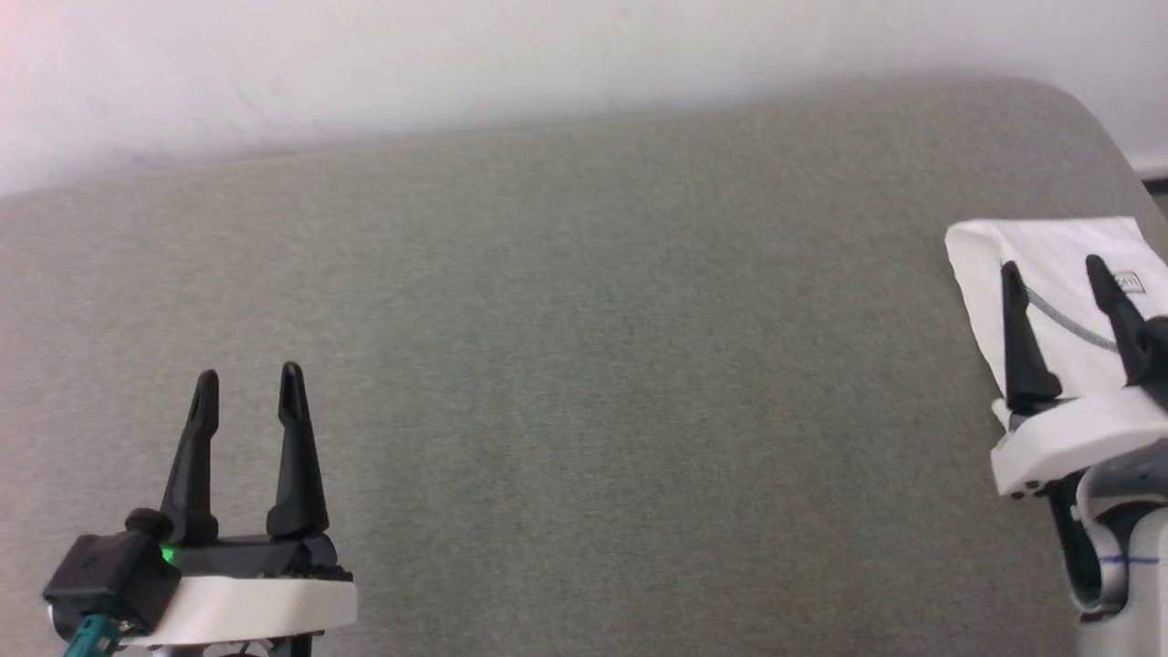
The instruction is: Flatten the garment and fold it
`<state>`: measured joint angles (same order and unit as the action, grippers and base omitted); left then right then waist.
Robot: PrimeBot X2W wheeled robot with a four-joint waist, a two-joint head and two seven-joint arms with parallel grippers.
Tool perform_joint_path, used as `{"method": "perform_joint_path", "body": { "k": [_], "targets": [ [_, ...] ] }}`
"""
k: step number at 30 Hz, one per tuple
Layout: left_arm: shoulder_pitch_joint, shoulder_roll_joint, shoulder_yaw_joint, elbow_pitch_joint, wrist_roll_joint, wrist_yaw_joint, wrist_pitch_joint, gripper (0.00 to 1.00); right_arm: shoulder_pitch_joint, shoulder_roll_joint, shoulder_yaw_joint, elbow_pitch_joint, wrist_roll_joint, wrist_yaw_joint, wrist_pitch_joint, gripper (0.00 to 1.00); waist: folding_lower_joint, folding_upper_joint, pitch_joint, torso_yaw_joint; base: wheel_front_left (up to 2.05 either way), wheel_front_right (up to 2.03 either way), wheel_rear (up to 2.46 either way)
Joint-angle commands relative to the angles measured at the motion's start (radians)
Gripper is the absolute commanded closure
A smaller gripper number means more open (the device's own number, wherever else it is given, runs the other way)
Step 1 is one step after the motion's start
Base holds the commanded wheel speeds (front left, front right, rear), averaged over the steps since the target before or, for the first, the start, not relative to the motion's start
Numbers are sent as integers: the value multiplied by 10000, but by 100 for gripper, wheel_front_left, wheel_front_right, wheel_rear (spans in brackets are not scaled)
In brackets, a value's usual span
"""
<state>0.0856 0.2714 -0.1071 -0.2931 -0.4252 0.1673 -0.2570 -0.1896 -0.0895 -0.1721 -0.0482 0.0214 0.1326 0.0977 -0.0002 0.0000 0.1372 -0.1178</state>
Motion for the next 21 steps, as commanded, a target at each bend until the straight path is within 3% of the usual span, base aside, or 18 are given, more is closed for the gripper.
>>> {"method": "perform_joint_path", "body": {
  "k": [1, 8, 14, 21],
  "targets": [
    [139, -117, 59, 203, 191, -117, -46, 0, 243, 138, 103, -137, 50, -19, -317, 0, 2, 0, -521, 499, 0, 0, 0],
    [-47, -410, 121, 1012, 742, -536, -47, 0, 642, 369, 466, -23, -206, -19, -1668, 0, 2, 0, -808, 741, 0, 0, 0],
    [-163, -554, -127, 1785, 1538, -1105, -47, 0, 1070, 388, 536, 990, 46, -19, -2541, 0, 2, 0, -1073, 854, 0, 0, 0],
    [35, -1101, -106, 2414, 2243, -1345, -47, 0, 1697, 390, 244, 1908, -159, -19, -3335, 0, 2, 0, -1340, 954, 0, 0, 0]
  ]
}}
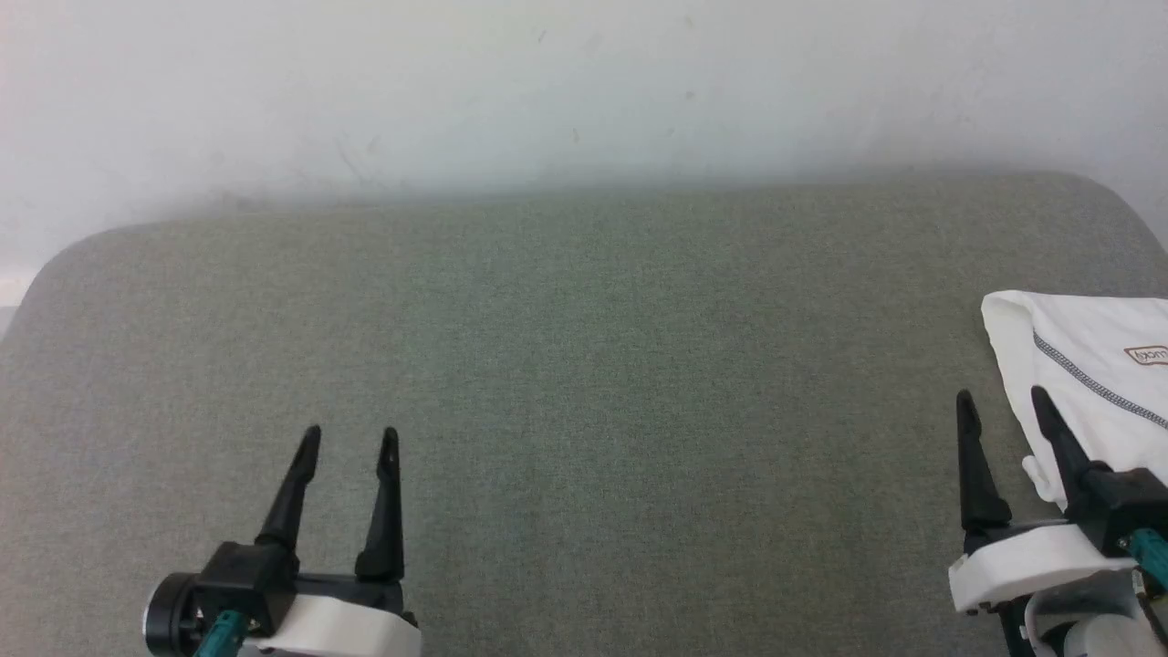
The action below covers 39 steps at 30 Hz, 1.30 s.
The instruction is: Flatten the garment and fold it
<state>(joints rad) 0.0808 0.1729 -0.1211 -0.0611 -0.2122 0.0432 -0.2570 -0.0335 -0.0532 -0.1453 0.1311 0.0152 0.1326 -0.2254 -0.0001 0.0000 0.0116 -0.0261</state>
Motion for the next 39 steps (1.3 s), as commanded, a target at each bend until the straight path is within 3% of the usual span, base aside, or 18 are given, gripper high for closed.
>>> {"method": "perform_joint_path", "body": {
  "k": [1, 13, 14, 39],
  "targets": [
    [132, -184, 54, 160, 162, -155, -47, 0, 187, 28, -23, 220, -105, -19, -157, 0, 1, 0, -116, 34, 0, 0, 0],
    [387, -676, 596, 316, 694, -546, -47, 0, 225, 29, 81, 728, -65, -19, -354, 0, 1, 0, -184, 42, 0, 0, 0],
    [253, -649, 578, 344, 593, -510, 3, 100, 220, 2, 99, 717, -92, 0, -306, 100, 1, 0, -188, 42, 0, 0, 0],
    [88, -731, 651, 387, 779, -499, 390, 100, 237, -1, 305, 420, -101, -1, 72, 100, 2, 0, -177, 74, 0, 0, 0]
  ]
}}
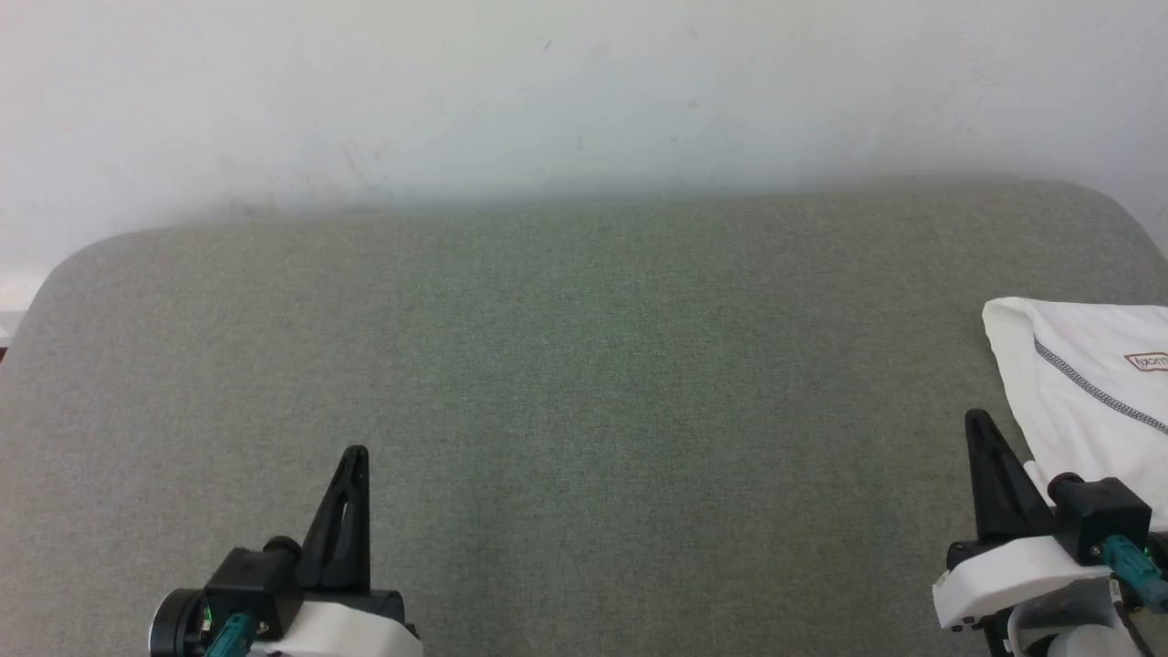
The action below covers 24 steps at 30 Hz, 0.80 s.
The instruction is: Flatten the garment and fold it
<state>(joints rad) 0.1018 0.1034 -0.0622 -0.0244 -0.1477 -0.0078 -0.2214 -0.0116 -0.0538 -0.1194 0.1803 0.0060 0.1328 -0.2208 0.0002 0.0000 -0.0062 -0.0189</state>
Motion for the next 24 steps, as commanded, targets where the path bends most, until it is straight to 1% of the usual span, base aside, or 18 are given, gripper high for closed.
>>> {"method": "perform_joint_path", "body": {
  "k": [1, 24],
  "targets": [
    [-130, -42, 67, 23, 148, 12, 54, 100, 18, 5, 57, -89, -9, -3, 47, 100, 0, 0, 1, 3, 0, 0, 0],
    [-323, -148, 188, 71, 437, 26, 524, 100, 39, 12, 304, -462, -20, -7, 517, 100, -1, 0, 14, 44, 0, 0, 0]
  ]
}}
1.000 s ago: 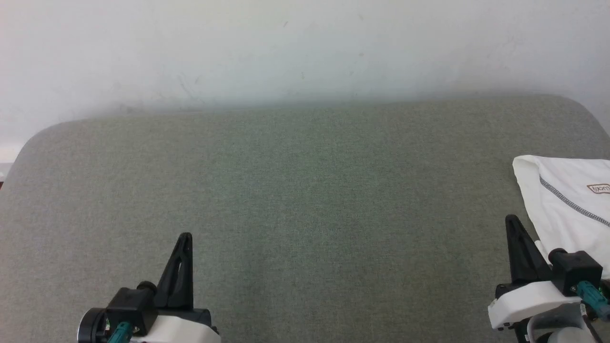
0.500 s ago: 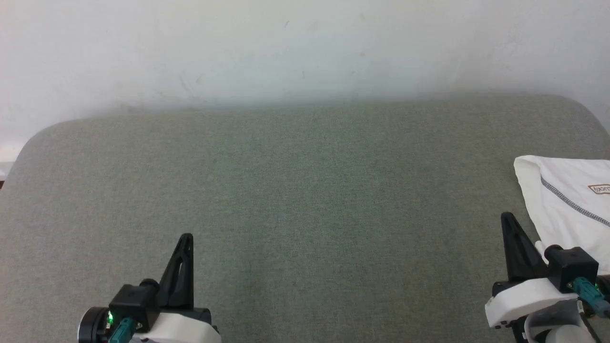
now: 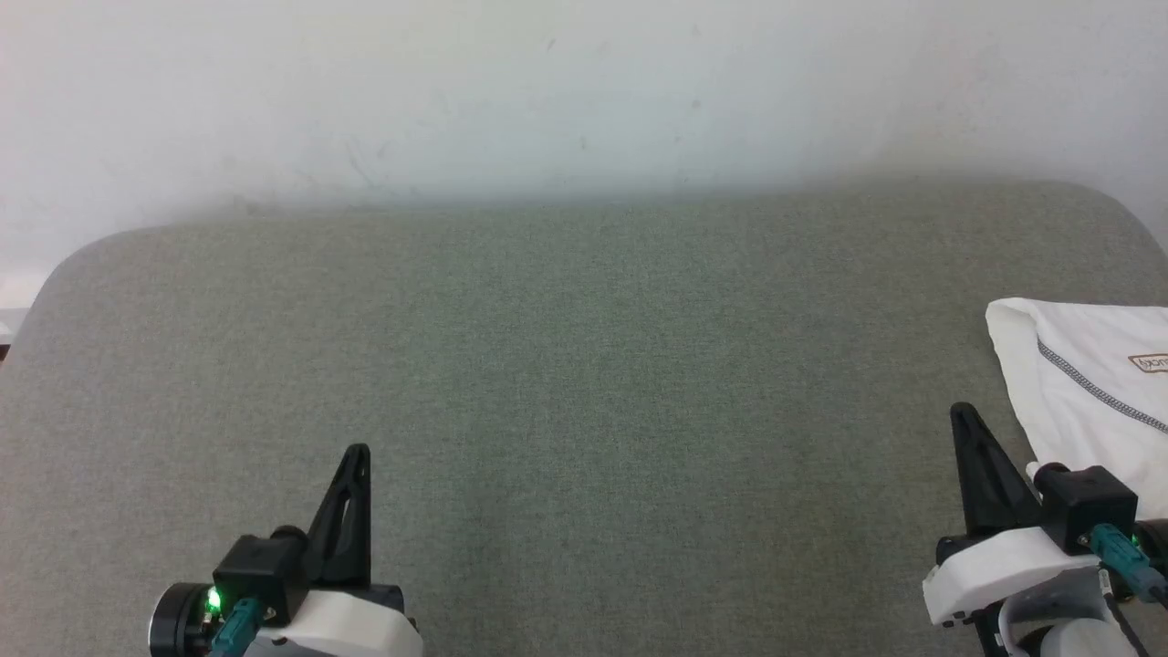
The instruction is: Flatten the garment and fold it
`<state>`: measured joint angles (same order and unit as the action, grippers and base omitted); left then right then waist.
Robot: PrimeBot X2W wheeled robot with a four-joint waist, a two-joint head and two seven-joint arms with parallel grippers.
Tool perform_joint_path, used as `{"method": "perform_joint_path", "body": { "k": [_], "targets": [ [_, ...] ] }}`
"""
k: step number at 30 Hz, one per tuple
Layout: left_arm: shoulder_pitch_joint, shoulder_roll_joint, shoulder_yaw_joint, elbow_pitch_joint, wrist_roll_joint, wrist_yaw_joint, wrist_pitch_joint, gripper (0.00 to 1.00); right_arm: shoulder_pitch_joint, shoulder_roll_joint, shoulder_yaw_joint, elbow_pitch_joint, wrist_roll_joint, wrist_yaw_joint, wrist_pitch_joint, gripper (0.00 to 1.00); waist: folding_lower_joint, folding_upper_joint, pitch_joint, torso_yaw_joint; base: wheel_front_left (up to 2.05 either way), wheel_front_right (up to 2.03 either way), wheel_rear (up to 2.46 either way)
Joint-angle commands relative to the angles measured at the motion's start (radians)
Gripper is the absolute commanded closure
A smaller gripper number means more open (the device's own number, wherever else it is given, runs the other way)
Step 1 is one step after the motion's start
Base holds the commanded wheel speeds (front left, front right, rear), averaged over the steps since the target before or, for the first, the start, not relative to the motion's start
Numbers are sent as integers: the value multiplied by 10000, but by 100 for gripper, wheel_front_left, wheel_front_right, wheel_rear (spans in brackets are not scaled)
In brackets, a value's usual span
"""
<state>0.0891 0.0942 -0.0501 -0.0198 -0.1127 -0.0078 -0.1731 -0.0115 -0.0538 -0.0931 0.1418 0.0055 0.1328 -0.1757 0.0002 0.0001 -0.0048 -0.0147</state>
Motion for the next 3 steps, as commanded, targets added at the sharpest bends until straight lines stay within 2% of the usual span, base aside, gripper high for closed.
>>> {"method": "perform_joint_path", "body": {
  "k": [1, 3],
  "targets": [
    [-205, -61, 72, 27, 98, 27, 61, 100, 39, 12, 52, -93, -15, -7, 86, 100, -1, -1, 1, 3, 0, 0, 0],
    [-222, -70, 83, 32, 124, 28, 102, 100, 41, 13, 73, -125, -16, -8, 127, 100, -1, -1, 2, 7, 0, 0, 0]
  ]
}}
